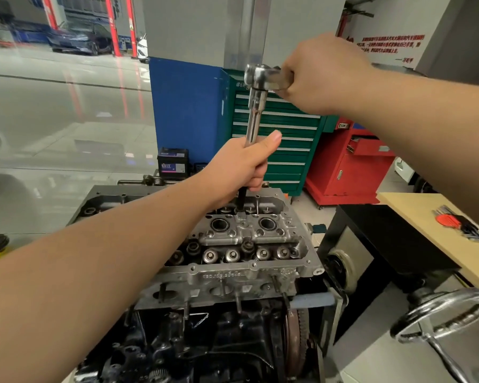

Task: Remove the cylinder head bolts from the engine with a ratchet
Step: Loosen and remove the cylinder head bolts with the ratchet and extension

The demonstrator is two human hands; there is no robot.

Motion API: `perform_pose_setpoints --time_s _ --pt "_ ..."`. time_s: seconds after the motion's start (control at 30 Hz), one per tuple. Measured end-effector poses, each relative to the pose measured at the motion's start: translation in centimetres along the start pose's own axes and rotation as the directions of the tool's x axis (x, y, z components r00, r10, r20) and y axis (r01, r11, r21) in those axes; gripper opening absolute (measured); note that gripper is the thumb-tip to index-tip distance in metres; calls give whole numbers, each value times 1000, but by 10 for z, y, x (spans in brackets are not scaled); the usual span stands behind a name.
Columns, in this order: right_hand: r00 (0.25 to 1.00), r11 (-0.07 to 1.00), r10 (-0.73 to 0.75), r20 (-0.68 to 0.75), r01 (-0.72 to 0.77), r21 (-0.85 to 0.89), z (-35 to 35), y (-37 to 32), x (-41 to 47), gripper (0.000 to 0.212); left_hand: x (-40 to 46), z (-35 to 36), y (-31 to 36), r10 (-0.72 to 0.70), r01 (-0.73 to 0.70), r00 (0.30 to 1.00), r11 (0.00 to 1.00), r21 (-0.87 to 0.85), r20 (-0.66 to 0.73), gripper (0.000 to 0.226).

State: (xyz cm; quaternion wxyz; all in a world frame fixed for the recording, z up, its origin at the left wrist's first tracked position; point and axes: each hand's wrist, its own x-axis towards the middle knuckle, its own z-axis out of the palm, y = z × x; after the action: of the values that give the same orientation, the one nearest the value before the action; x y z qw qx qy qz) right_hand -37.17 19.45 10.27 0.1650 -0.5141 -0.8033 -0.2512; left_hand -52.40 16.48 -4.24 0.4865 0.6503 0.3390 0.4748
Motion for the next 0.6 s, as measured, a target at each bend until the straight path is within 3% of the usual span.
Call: perform_pose_setpoints --time_s 0.1,0.17,0.2,0.27,0.33,0.4,0.47,0.53,0.6 --pt "985 999 -53 167 54 -2 -10 -2 -3 33 2 1 -4 -5 5 1000 1000 -9 13 56" --pt "936 988 -129 328 91 127 -21 -1 -6 34 4 -1 -6 -6 8 999 999 -44 42 55" --pt "912 968 -170 374 84 237 -28 1 -9 46 5 -3 -6 -6 10 998 998 -59 68 55" --pt "909 867 -233 347 33 497 -42 4 -17 56 6 -8 -7 -18 28 994 996 -87 109 58" --pt "923 850 -257 286 75 522 -48 1 -19 49 4 -12 -7 -27 34 995 997 -73 99 59" --pt "938 906 -258 234 151 395 -44 -6 -17 45 2 -11 -5 31 -29 999 998 56 -19 55" --pt "953 922 -243 181 169 348 -40 -16 -18 42 -1 -7 0 174 -142 954 979 143 -243 40" --pt "966 920 -220 138 159 359 -38 -23 -21 38 0 -2 8 231 -216 885 973 83 -405 28" --pt "972 926 -202 119 149 347 -38 -25 -24 35 2 8 17 199 -182 873 980 81 -445 29"
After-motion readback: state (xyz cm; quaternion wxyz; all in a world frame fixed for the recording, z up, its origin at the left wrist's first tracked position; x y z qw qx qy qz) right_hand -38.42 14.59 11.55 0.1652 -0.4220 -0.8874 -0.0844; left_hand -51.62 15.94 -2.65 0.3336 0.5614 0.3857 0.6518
